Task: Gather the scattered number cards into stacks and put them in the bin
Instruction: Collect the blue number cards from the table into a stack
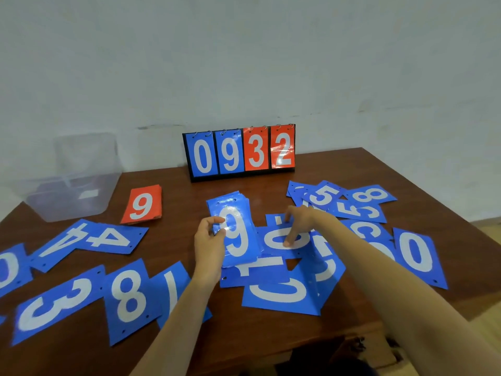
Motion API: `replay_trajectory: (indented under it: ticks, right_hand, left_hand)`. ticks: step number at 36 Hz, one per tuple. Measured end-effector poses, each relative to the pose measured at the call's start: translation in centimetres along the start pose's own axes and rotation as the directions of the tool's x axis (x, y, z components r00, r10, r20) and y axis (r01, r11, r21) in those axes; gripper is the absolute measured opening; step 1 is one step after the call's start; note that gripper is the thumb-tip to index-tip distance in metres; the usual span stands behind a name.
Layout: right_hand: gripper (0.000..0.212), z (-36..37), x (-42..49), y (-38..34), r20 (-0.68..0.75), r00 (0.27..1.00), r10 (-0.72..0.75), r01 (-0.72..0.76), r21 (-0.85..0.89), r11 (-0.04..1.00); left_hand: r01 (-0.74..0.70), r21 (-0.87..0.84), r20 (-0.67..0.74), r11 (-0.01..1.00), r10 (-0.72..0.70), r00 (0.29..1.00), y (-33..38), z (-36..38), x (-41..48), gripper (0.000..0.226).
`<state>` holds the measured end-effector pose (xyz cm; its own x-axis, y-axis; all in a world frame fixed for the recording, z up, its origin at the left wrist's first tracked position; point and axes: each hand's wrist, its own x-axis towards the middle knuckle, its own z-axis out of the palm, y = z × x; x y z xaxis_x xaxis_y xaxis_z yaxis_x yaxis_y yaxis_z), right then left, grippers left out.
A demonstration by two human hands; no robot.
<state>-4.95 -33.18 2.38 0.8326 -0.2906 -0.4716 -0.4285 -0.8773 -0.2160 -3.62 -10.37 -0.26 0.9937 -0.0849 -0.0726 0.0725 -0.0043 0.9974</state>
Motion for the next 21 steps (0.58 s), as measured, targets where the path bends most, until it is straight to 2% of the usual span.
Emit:
replay_trajectory:
  ticks: [3, 10, 12, 14, 15, 17, 19, 21]
  right_hand:
    - [0.078, 0.3, -0.1, 0.0, -0.038, 0.999, 0.005, -0.005, 0.000, 1.000]
    - [0.057, -0.5, -1.5, 0.7, -0.254, 0.967, -0.031, 0.068, 0.138, 0.988]
    - [0.049, -1.3, -2.6, 0.9, -0.341, 0.940, -0.015, 0.111, 0.262, 0.959]
    - [0.027, -1.7, -3.3, 1.3, -0.429, 0.903, 0.032, 0.194, 0.472, 0.860]
    - [0.019, -1.8, -3.8, 1.3, -0.455, 0.889, 0.055, 0.250, 0.581, 0.774]
    - [0.018, -1.6, -4.6, 1.2, -0.472, 0.878, 0.078, 0.350, 0.746, 0.567]
    - [0.021, -1.1, -5.4, 1.0, -0.491, 0.868, 0.071, 0.419, 0.803, 0.424]
    - [0.023, -0.5, -6.1, 0.5, -0.516, 0.854, 0.070, 0.461, 0.811, 0.360]
  left_hand:
    - [0.001, 0.005, -0.014, 1.000, -0.001, 1.000, 0.0, -0.3, 0.0, 0.024]
    - [-0.008, 0.007, -0.025, 1.000, 0.008, 1.000, 0.1, -1.2, -0.6, 0.026]
    - [-0.014, 0.000, -0.028, 1.000, 0.014, 1.000, 0.3, -1.4, -0.8, 0.028]
    - [-0.003, -0.017, -0.050, 1.000, 0.002, 0.999, 0.6, -1.6, -1.1, 0.028]
    - [0.001, -0.031, -0.063, 1.000, -0.003, 0.998, 0.7, -1.7, -1.2, 0.029]
    - [-0.004, -0.055, -0.083, 0.998, -0.001, 0.997, 0.9, -1.8, -1.4, 0.029]
    - [-0.030, -0.065, -0.097, 0.997, 0.024, 0.995, 1.3, -1.8, -1.7, 0.030]
    - [-0.060, -0.057, -0.098, 0.997, 0.054, 0.994, 1.8, -1.7, -2.2, 0.029]
